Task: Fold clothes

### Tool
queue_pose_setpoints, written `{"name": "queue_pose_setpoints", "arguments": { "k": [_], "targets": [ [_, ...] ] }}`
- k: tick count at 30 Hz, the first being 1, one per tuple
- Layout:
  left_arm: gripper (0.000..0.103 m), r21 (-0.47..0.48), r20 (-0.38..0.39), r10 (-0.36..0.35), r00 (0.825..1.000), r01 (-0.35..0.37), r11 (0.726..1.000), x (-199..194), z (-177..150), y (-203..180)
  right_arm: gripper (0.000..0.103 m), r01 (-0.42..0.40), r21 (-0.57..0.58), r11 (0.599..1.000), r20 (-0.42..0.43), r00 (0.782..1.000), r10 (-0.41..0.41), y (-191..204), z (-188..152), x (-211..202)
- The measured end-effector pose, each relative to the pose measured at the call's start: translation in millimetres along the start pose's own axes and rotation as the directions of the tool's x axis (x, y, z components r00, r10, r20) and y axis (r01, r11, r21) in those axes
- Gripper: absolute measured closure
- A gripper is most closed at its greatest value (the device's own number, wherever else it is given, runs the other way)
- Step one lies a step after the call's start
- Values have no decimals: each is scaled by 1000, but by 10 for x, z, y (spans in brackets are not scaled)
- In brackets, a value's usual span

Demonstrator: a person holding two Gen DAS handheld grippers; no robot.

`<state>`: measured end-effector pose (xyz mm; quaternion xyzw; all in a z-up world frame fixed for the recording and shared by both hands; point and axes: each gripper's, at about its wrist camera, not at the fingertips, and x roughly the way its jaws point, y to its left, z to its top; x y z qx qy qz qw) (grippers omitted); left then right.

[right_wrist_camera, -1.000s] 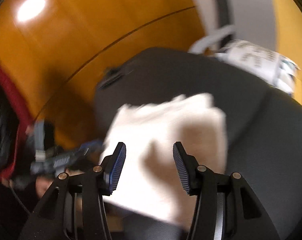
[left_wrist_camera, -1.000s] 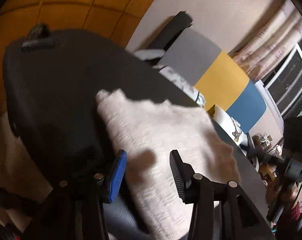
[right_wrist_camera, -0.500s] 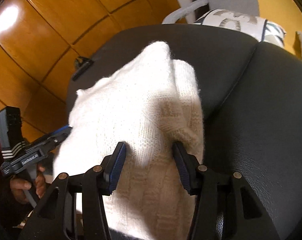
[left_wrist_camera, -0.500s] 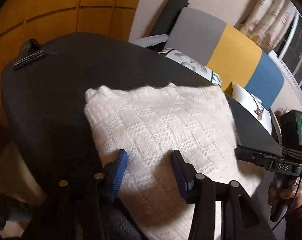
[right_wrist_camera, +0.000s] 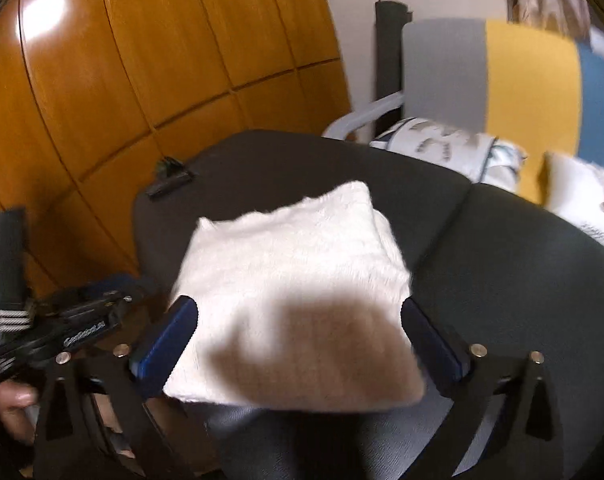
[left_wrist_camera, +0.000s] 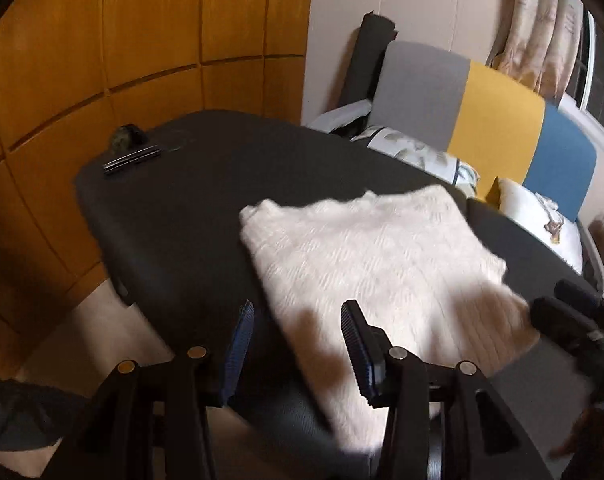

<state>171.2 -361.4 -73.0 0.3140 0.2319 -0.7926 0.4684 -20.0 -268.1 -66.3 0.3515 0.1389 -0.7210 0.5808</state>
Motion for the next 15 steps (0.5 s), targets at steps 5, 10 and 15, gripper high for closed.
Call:
{"name": "queue_pose_setpoints", "arguments": {
  "k": [5,10,15],
  "targets": [
    [57,-42,114,27,993,-23,999,-517,-48,6,0,95,56,994,-4,995,-95,208,9,-135],
    [58,8,155,102,983,-105,994,-800,-21,-117,0,163,47,986,59,984,-165,286,54,-356],
    [58,-26,151,16,988,-13,1000,-847,56,-129,0,220,-31,975,68,974,-218,433,87,-360]
  ]
}}
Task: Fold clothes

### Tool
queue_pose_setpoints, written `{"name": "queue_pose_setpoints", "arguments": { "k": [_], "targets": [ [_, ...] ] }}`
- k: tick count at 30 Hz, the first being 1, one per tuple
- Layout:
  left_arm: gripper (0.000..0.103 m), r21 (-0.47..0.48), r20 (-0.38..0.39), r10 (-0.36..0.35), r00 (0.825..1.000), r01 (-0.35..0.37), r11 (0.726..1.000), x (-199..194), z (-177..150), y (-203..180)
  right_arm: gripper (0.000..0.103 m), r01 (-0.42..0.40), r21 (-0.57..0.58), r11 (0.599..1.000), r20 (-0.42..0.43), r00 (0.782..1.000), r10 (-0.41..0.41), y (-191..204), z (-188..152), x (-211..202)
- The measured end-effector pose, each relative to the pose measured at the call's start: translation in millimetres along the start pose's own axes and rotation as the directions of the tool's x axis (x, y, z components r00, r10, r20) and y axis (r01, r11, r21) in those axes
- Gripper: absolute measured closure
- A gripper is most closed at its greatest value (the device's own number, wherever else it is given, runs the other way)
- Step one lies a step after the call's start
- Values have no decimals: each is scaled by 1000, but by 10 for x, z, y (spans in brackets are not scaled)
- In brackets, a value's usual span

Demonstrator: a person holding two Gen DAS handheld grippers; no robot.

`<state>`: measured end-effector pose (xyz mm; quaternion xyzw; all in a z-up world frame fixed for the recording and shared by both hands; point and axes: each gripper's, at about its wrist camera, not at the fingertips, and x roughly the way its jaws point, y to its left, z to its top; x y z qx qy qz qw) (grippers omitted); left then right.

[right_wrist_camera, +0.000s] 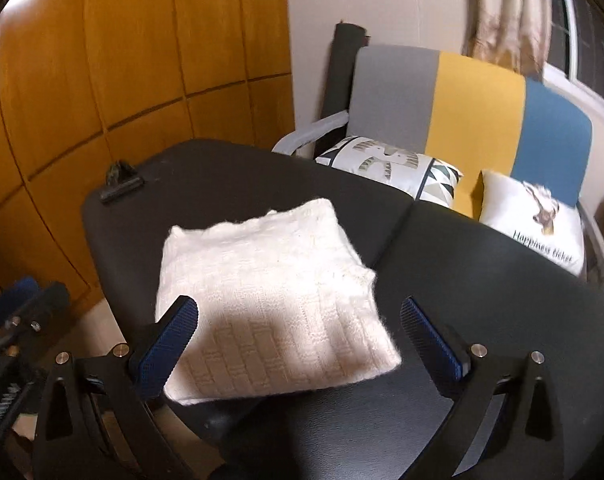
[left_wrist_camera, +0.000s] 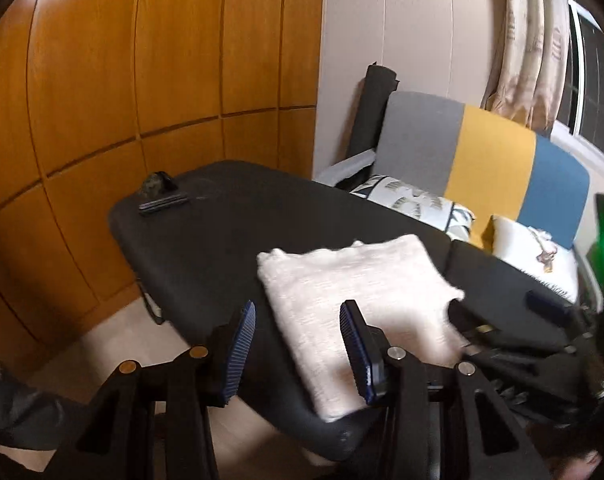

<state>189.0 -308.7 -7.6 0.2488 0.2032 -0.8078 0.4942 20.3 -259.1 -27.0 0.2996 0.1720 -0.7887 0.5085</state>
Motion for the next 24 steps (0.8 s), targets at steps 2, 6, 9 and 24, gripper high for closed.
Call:
{"name": "queue_pose_setpoints", "arguments": {
  "k": [2,6,9,24],
  "targets": [
    [58,-6,-3,6,1000,-6,1000,28,19,-17,0,-17,-11,1000,-7,1000,16,31,17,44],
    [58,-9,-2,34,999,-34,999,84,18,-29,0,-44,-16,999,-13,999,44,41,33,112],
    [58,-10,-15,32,999,-33,999,120,7,-15,0,-62,-6,998,-25,998,61,27,29,158],
    [58,-52,-46,16,999,-19,998,248,-44,113,0,-67,-23,997,-44,997,66,78,-26,215]
  ]
}}
